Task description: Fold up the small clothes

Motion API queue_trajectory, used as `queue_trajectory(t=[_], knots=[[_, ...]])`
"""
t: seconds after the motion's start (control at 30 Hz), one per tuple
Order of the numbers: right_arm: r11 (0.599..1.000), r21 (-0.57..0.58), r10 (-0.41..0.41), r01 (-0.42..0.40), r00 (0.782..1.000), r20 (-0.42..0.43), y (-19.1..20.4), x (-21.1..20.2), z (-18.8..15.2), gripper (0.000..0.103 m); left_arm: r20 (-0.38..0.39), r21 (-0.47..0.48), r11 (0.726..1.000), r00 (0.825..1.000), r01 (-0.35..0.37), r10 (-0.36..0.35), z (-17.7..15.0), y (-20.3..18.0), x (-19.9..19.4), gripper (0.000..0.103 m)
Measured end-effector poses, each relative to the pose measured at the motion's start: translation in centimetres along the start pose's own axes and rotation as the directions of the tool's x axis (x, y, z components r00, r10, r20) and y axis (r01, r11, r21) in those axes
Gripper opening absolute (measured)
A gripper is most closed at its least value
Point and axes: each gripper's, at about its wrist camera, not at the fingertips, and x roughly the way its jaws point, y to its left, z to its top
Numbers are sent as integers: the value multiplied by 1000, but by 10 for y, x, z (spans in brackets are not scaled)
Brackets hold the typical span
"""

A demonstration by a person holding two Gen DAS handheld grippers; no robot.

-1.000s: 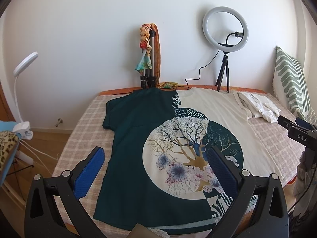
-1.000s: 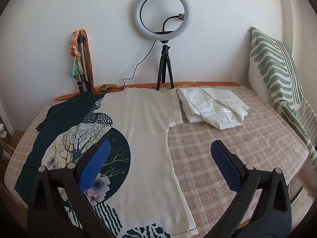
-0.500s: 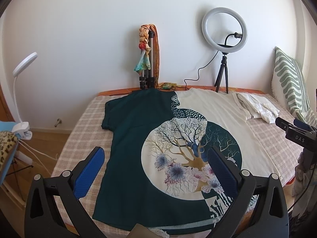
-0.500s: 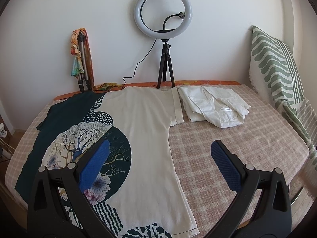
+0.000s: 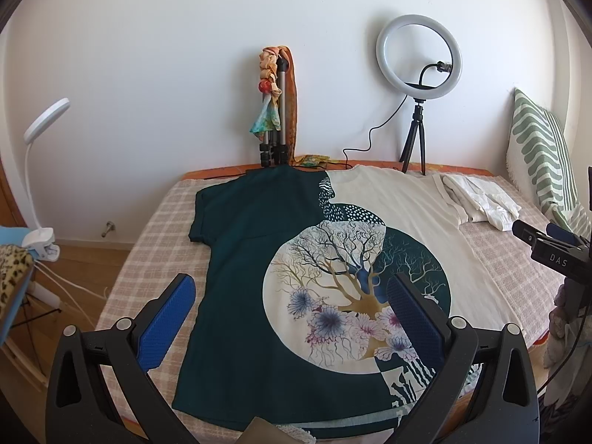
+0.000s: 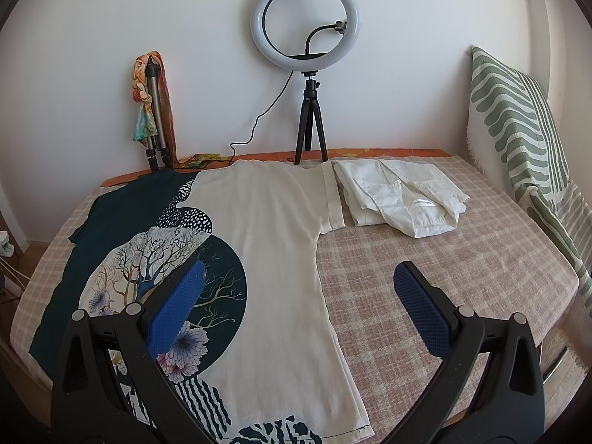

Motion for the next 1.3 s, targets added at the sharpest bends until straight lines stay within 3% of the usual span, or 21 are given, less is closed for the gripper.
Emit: queue_trajectory(t=[0.77, 1.2, 1.3], knots=[[1000, -2, -4, 4, 1000, -2, 3, 1, 0, 103, -2, -3, 1000, 1000, 1, -1, -1, -1, -1, 103], [1000, -24, 11, -11, 1000, 12, 13, 0, 4, 103, -14, -26, 1000, 1000, -14, 14, -7, 20, 0, 103], [999, -30, 36, -36, 999, 4, 19, 1, 7, 103, -35, -32, 999, 999, 16, -17, -11, 26, 3, 103]])
